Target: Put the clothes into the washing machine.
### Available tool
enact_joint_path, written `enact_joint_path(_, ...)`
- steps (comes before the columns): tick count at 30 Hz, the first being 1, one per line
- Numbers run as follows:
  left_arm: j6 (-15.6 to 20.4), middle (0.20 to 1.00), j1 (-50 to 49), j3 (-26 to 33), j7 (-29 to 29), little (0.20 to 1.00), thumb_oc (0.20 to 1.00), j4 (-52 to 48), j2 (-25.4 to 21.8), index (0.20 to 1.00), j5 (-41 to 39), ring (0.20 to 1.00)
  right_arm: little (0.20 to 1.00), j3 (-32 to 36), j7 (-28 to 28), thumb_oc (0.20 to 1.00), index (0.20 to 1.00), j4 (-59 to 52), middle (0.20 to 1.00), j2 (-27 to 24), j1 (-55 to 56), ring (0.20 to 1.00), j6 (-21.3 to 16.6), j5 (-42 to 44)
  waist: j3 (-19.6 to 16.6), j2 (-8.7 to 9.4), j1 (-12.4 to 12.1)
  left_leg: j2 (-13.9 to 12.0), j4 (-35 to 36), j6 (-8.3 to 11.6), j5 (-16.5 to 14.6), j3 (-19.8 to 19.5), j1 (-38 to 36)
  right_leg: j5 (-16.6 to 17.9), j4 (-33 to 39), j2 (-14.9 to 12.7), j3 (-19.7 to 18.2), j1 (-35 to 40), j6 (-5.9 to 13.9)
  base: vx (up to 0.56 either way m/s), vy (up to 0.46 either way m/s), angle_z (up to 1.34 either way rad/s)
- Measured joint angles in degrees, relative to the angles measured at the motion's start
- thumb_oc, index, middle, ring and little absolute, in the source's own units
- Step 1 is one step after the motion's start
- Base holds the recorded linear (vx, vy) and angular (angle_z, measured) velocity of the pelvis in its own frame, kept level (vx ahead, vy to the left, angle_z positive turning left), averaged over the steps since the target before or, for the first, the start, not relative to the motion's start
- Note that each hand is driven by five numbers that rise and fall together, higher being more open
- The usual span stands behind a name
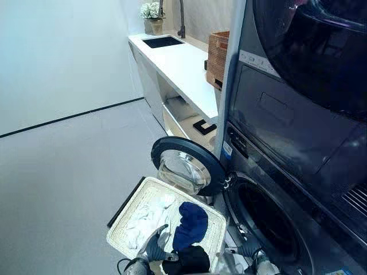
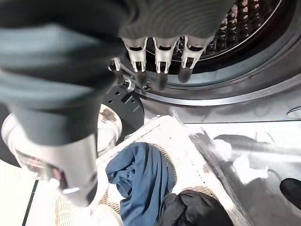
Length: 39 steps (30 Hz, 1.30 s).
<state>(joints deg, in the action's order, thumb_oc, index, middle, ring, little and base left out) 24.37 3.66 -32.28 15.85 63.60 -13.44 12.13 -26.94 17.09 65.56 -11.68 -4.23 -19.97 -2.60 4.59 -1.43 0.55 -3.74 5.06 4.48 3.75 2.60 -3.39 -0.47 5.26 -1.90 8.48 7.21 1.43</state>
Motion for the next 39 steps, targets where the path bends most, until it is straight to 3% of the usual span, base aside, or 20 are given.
enact_joint_path(14, 0.3, 1.0, 0.0, 0.0, 1.4, 1.0, 1.0, 0.0, 0.0, 1.0, -0.5, 1.0, 1.0, 0.0, -0.1, 1.0, 1.0, 0.0, 1.0, -0.2, 0.0, 1.0, 0.0, 1.1, 1.3, -0.39, 0.0, 0.0, 0.0, -0.02, 0.0, -0.1, 0.0, 0.0, 0.0, 0.0, 0.1, 0.0, 0.06, -0.01, 0.0, 0.1)
enact_joint_path(19, 0.3, 1.0, 0.0, 0.0, 6.7, 1.0, 1.0, 0.0, 0.0, 1.0, 0.4, 1.0, 1.0, 0.3, 0.0, 1.0, 1.0, 0.0, 1.0, -0.2, 0.0, 1.0, 0.0, 2.3, 1.5, -0.34, 0.0, 0.1, 0.0, -0.02, 0.0, -0.2, 0.1, -0.1, 0.0, 0.0, 0.1, 0.0, 0.12, 0.0, 0.0, 0.0)
enact_joint_path(26, -1.9, 1.0, 0.3, 3.1, 22.9, 1.0, 1.0, 0.0, -0.3, 1.0, 5.2, 1.0, 1.0, 0.5, 0.6, 1.0, 1.0, -0.1, 1.0, -0.4, -0.1, 1.0, 0.0, 3.2, 2.8, -0.11, -0.1, 0.0, 0.0, 0.0, 0.0, -0.1, 1.3, -0.2, -0.1, -0.1, 0.3, -1.3, 0.33, -0.08, -0.015, 0.0)
enact_joint_path(31, -6.2, 1.0, 14.5, 3.0, 31.6, 1.0, 1.0, -0.1, -0.8, 1.0, 5.2, 1.0, 1.0, -1.1, 3.0, 1.0, 1.0, -1.8, 1.0, -2.5, -12.3, 1.0, 0.0, 6.7, 13.1, -0.61, -0.6, -0.2, -8.2, -0.52, 0.6, 0.0, 13.7, -1.8, -12.2, -0.4, 0.5, -15.1, -0.32, -0.3, 0.019, 0.0)
enact_joint_path(33, -7.8, 1.0, 19.2, 2.5, 33.4, 1.0, 1.0, -0.3, -0.8, 1.0, 5.2, 1.0, 1.0, -1.0, 4.3, 1.0, 1.0, -2.7, 1.0, -2.6, -15.6, 1.0, 0.0, 7.2, 16.2, 0.11, -1.4, -0.1, -10.0, -0.63, 0.7, 0.1, 16.5, -3.7, -17.9, -1.3, 0.6, -19.9, -0.48, -0.19, 0.009, 0.01)
enact_joint_path(36, -9.8, 1.0, 23.7, 2.5, 35.3, 1.0, 1.0, -1.1, -1.2, 1.0, 5.1, 1.0, 1.0, -1.0, 5.2, 1.0, 1.0, -3.3, 1.0, -2.4, -20.1, 1.0, 0.0, 8.1, 19.5, 0.5, -1.6, 0.5, -11.1, -0.34, 1.2, 0.0, 19.8, -5.9, -24.1, -2.6, 0.8, -25.4, -0.45, -0.22, -0.015, 0.08)
enact_joint_path(39, -11.5, 1.0, 25.6, 2.6, 36.4, 1.0, 1.0, -1.3, -2.0, 1.0, 4.9, 1.0, 1.0, -1.3, 6.4, 1.0, 1.0, -4.6, 1.0, -2.3, -22.7, 1.0, 0.0, 9.0, 20.2, 0.75, -1.5, 0.6, -13.8, -0.29, 1.3, -0.3, 25.8, -6.7, -28.1, -3.1, 0.9, -31.7, -0.95, -0.19, 0.0, 0.06)
